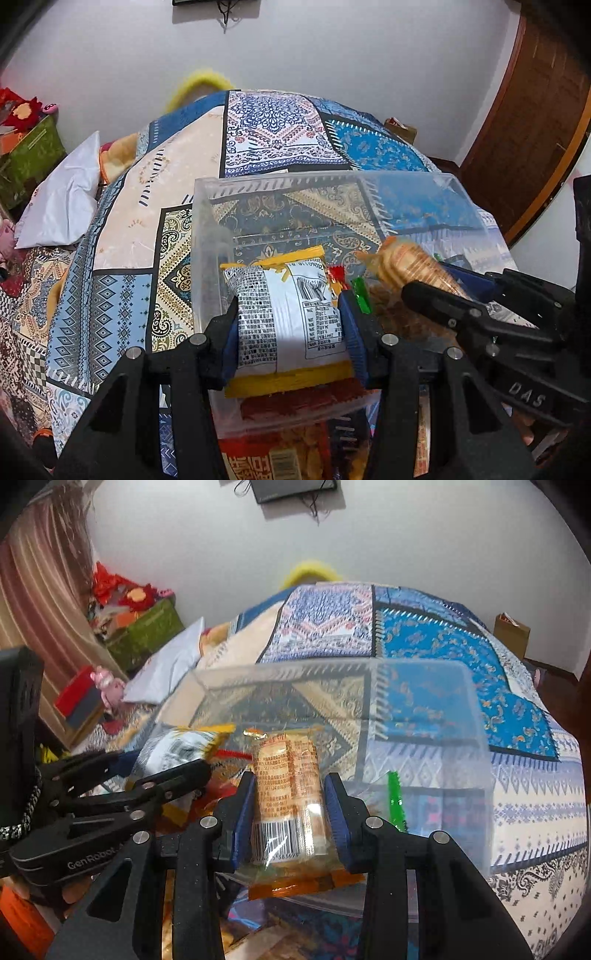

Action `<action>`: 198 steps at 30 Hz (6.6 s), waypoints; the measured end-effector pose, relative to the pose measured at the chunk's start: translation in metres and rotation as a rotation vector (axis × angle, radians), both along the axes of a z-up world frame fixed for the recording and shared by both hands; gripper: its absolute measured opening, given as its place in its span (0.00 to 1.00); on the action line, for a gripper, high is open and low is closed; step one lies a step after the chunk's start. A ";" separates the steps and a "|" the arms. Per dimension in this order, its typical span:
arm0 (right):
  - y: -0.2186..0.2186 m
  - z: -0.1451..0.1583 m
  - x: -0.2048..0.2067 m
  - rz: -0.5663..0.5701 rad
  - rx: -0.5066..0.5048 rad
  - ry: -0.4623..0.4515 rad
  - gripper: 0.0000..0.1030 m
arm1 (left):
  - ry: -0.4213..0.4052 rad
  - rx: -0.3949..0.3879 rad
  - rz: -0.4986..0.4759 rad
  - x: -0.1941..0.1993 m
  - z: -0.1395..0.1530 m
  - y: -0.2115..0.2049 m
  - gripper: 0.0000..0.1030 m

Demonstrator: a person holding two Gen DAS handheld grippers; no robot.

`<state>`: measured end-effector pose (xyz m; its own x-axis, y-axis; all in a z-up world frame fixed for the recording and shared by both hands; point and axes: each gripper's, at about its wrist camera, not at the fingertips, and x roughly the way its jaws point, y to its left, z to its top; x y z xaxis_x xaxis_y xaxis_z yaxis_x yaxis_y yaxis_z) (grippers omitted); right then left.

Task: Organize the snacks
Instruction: 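Lower both held snacks into the clear box and open both tools, then grasp the square wrapped cake with the left tool while the right tool grasps the long biscuit roll, then carry the cake and biscuit roll into the clear box and release both, then grasp the orange cracker bag with the left tool while the right tool grasps the green pea snack bag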

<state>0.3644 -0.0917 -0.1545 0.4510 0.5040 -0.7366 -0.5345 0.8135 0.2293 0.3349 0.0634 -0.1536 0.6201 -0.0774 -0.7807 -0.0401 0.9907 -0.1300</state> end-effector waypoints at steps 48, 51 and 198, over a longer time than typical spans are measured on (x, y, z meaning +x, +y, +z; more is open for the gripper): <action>-0.056 -0.018 -0.104 -0.069 0.014 0.115 0.59 | 0.054 0.055 -0.039 -0.153 -0.025 -0.019 0.73; -0.040 -0.023 -0.103 -0.040 -0.013 0.116 0.59 | 0.054 0.048 -0.033 -0.149 -0.029 -0.016 0.77; -0.120 -0.039 -0.184 -0.118 -0.043 0.064 0.45 | 0.141 0.033 -0.110 -0.197 -0.054 -0.078 0.90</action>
